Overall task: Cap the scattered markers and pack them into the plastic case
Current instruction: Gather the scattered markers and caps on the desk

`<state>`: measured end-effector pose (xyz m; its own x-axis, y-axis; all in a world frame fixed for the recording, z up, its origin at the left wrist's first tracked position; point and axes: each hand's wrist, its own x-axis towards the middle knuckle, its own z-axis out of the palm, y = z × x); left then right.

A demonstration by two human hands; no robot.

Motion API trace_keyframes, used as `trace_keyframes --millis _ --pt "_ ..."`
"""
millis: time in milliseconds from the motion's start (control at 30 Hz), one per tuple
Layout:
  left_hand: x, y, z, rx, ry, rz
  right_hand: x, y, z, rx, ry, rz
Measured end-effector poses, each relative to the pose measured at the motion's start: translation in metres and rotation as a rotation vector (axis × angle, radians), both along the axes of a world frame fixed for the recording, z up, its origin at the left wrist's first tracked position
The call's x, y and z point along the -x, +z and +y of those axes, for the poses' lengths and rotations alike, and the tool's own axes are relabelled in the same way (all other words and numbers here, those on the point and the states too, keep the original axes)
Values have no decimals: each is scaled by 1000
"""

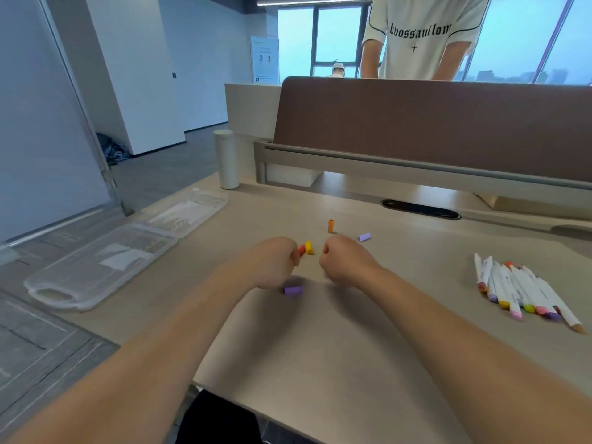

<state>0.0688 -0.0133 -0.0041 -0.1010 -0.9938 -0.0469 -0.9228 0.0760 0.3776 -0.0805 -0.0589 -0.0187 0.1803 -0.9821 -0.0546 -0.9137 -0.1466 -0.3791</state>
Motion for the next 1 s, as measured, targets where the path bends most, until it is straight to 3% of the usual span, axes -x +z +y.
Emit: trace_keyframes --millis 400,633,867,1000 --pt "-5 -14 2 -107 -119 -109 -8 -8 -11 132 -8 32" --pt "-2 -15 -7 -74 -101 -127 6 -16 -19 160 -140 7" --pt "-4 -23 -24 98 -1 29 -5 -3 -33 -67 -170 71" --pt "-5 -28 -36 216 55 174 -11 -8 -38 -59 -127 175"
